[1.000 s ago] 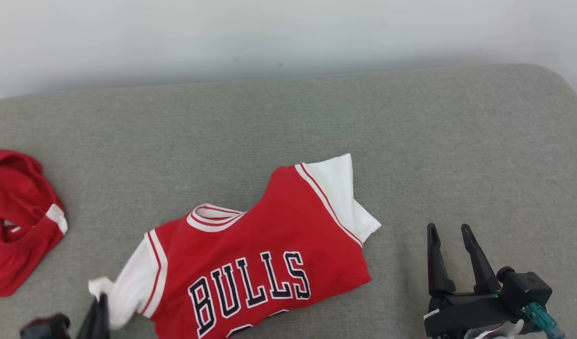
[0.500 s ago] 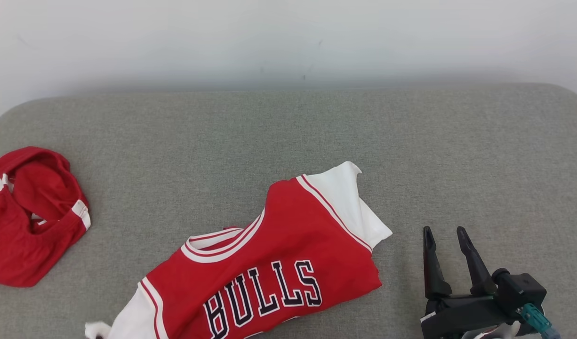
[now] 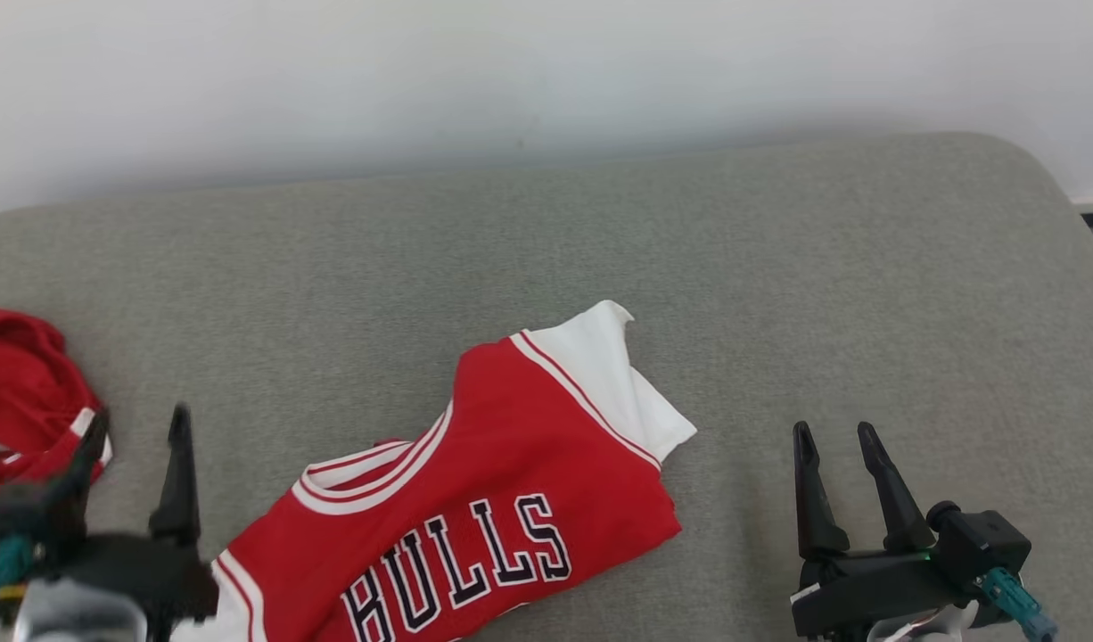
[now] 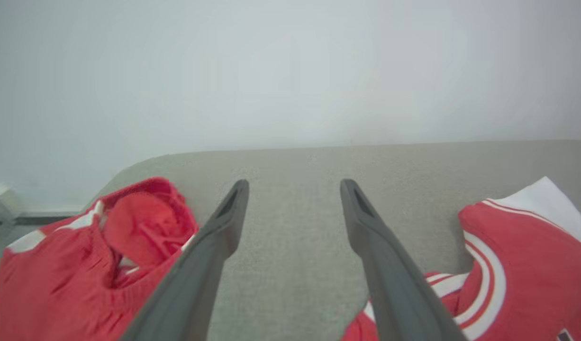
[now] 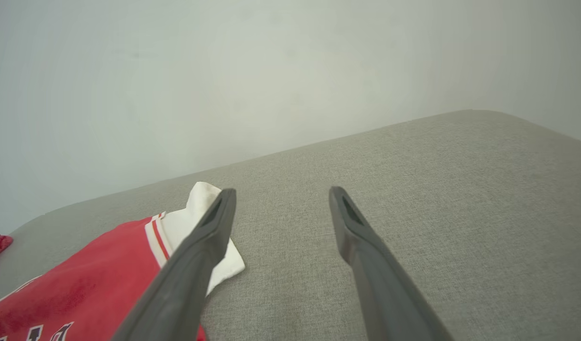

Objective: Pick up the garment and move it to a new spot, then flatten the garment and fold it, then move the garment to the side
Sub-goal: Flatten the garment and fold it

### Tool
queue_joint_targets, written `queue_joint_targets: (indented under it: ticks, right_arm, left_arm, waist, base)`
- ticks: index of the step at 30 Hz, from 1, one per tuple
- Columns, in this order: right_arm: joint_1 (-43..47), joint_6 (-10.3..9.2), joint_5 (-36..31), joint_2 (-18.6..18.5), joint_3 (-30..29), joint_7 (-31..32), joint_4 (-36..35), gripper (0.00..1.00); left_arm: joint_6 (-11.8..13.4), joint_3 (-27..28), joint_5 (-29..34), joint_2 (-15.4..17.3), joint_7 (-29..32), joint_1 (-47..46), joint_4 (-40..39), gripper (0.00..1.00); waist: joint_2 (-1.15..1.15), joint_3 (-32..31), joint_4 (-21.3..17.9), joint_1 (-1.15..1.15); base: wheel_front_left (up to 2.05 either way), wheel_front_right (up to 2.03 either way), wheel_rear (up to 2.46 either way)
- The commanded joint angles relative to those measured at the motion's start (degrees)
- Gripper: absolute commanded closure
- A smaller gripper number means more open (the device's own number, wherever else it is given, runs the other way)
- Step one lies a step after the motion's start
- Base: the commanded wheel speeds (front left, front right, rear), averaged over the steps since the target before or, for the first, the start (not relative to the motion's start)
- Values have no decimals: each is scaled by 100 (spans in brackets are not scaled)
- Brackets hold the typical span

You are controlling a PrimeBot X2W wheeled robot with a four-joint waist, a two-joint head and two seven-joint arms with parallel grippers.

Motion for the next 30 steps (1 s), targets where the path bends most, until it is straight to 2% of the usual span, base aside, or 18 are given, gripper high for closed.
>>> queue_joint_targets:
  ticks: [1, 9, 15, 21, 30]
  right_arm:
    - [-62, -13, 49, 8, 23, -5, -6, 0]
    - [-272, -13, 295, 9, 194, -5, 56, 0]
    - [-348, -13, 458, 10, 267, -5, 107, 0]
    - [-434, -13, 543, 10, 329, -4, 112, 0]
    - [-393, -13, 562, 10, 310, -4, 111, 0]
  left_arm:
    - [-130, -82, -2, 5, 95, -322, -28, 0]
    - [-916, -649, 17, 90, 923, -1767, 713, 0]
    - [-1382, -1008, -75, -69, 1393, -2437, 1498, 0]
    - [-1624, -1271, -245, -251, 1765, -2746, 2340, 0]
    - [-1787, -1659, -325, -236, 2166, -2984, 3230, 0]
  waist:
    - [0, 140, -240, 1]
    - [0, 462, -944, 1]
    - [0, 600, -1334, 1]
    - [0, 708, -1622, 1]
    - [0, 781, -1828, 1]
  base:
    - [0, 0, 0]
    - [0, 0, 0]
    - [0, 0, 0]
    - [0, 0, 0]
    - [0, 0, 0]
